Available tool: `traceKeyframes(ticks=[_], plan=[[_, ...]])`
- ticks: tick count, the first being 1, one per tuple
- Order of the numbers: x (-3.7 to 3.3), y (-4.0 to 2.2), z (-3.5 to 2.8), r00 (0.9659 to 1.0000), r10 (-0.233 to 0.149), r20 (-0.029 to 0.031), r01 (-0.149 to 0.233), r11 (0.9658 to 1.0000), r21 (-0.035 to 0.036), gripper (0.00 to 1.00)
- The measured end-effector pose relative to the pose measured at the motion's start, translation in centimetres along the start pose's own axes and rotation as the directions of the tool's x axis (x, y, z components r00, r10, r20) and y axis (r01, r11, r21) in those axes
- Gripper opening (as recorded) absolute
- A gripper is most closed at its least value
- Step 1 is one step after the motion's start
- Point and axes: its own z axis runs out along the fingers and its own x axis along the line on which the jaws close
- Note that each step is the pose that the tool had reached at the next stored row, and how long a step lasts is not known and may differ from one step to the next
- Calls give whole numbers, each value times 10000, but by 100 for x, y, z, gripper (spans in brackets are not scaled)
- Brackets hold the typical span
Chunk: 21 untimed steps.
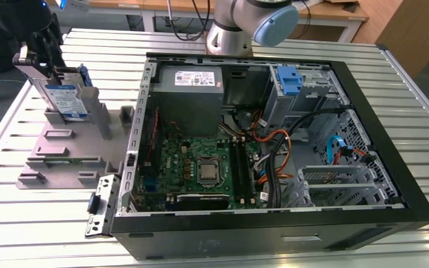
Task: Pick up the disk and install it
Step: 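Pick up the disk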
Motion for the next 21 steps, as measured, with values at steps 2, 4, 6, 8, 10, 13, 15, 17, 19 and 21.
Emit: traceKeyframes(ticks=[2,4,6,8,10,13,15,17,19,21], plan=[[-1,0,0,10000,1,0,-1,10000,0,49],[-1,0,0,10000,0,0,0,10000,0,47],[-1,0,-1,10000,1,-2,-1,10000,-2,41],[-2,0,-1,10000,0,-1,0,10000,-2,36],[-2,0,0,10000,1,0,-1,10000,0,36],[-3,0,0,10000,0,0,0,10000,0,36],[-3,0,0,10000,1,0,-1,10000,-1,36],[-4,0,0,10000,1,0,-1,10000,0,36],[-4,0,1,10000,1,0,-1,10000,0,36],[-4,0,1,10000,67,0,-67,10000,6,36]])
